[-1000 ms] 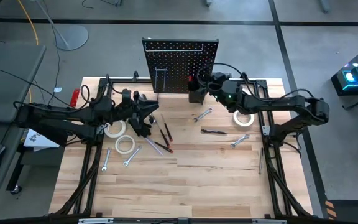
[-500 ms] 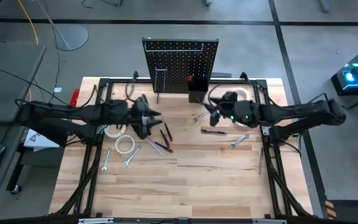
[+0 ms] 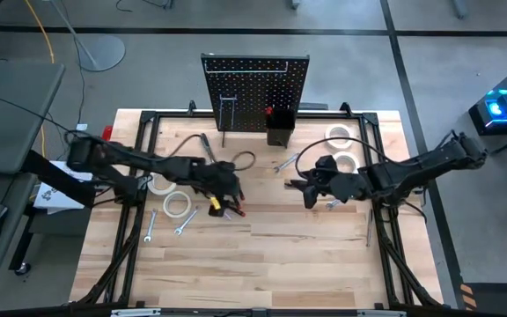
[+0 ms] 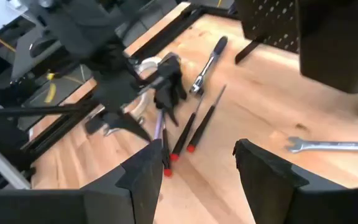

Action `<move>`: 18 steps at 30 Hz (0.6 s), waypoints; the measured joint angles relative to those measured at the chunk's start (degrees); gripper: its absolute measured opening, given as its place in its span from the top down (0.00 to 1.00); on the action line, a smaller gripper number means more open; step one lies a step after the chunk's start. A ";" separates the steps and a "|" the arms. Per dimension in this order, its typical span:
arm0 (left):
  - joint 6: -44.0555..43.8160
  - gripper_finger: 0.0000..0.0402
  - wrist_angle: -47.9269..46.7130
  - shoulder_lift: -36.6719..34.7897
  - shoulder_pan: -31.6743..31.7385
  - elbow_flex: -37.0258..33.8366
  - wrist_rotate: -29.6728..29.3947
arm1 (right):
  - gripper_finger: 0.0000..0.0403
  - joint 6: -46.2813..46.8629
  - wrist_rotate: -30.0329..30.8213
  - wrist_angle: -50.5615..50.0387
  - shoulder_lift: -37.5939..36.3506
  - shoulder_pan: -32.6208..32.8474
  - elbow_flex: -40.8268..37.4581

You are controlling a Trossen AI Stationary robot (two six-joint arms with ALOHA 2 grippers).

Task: Hang tools onto peg board
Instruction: Put the nut driver into the black bin on the pegboard

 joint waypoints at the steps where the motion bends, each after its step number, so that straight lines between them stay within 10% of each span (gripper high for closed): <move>1: 1.93 0.40 -2.05 1.39 0.00 1.36 -0.70 | 0.52 0.53 -0.01 -0.05 0.00 0.39 0.00; 18: 20.71 0.46 -10.15 11.28 -0.02 5.67 -7.01 | 0.52 1.84 0.01 -0.44 0.00 1.73 0.00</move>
